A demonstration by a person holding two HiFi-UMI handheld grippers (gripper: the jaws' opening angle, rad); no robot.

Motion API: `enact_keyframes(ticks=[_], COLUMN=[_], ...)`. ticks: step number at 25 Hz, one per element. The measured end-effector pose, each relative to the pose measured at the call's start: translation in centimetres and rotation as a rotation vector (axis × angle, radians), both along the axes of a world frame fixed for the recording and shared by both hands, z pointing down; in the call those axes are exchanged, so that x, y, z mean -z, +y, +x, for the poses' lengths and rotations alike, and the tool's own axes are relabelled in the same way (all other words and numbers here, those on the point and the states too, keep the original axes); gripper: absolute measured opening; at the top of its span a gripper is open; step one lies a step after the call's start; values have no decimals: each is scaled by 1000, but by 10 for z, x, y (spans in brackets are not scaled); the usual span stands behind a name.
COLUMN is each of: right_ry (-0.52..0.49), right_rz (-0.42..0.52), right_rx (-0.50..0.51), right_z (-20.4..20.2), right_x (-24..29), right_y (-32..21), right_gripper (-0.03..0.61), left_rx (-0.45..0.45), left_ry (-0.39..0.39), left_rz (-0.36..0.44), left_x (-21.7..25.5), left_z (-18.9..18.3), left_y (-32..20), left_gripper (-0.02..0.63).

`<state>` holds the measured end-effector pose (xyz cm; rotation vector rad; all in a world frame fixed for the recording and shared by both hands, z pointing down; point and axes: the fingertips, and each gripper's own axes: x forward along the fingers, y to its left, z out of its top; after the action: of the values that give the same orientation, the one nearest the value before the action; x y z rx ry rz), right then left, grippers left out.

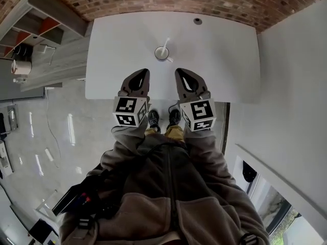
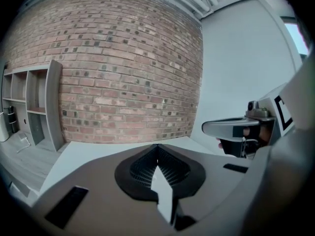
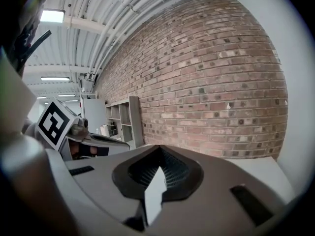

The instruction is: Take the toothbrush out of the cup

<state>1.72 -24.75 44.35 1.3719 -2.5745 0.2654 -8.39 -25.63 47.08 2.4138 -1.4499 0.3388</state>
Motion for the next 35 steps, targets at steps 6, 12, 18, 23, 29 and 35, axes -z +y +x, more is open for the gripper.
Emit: enact_keyframes(ticks=[6,12,18,23,29,35], right_ry=[4,2,19,27,33,30], right_rz=[-89,-144,-192,-235,-285,-310], right_rx=[-1,15,20,14,4,8], right_z=[11,6,5,9,14,18], right_x=[-37,-57,-75,-91,-112,-122], right_y=[-17,-26,-40,-51,-62,-69], right_gripper=[2,2,2,2,2,2], left_rx=[-29,-31,-56,-82,-97,-134], left_ry=[-1,10,-24,-15,-22,-64], left_rz=[-54,-112,-148,-235,-258,-288], left_x=[-35,-63,-94,-130,-156,-180], left_z=[22,24,25,29,35,41], left_y=[-25,-39,-64,-85,-111,-126], left_gripper=[5,5,5,6,6,8])
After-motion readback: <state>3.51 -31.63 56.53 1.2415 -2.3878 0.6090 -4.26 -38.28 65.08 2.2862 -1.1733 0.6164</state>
